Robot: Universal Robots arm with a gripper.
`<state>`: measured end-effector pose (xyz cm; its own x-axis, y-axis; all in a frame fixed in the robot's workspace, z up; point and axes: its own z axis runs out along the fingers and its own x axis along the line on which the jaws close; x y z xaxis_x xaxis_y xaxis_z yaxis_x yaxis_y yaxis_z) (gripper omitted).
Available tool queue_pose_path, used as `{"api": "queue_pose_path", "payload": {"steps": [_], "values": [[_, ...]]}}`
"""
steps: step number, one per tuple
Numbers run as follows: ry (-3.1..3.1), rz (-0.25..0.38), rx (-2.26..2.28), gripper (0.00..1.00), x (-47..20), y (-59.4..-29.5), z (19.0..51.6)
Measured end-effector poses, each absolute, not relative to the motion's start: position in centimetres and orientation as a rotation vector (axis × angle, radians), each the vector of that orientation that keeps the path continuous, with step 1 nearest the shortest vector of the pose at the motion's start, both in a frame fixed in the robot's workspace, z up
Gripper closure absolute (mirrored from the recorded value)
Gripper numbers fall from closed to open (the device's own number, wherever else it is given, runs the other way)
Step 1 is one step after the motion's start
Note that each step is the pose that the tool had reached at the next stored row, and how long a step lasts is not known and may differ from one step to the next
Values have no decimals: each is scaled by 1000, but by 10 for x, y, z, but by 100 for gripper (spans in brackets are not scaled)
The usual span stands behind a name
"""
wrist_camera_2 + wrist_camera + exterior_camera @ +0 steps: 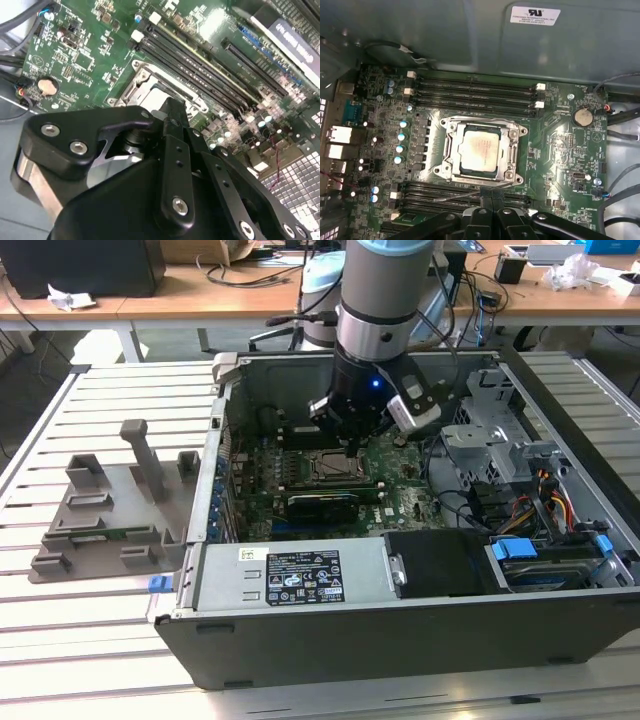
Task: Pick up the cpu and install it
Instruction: 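Install the second cpu locking lever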
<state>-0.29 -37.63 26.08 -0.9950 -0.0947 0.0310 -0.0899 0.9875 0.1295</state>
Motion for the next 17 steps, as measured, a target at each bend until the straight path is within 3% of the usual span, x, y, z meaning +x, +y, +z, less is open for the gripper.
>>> {"api": "queue_pose_path", "payload": {"steps": [17], "values": [[-3093,-232,145,89,-34,-392,240]]}}
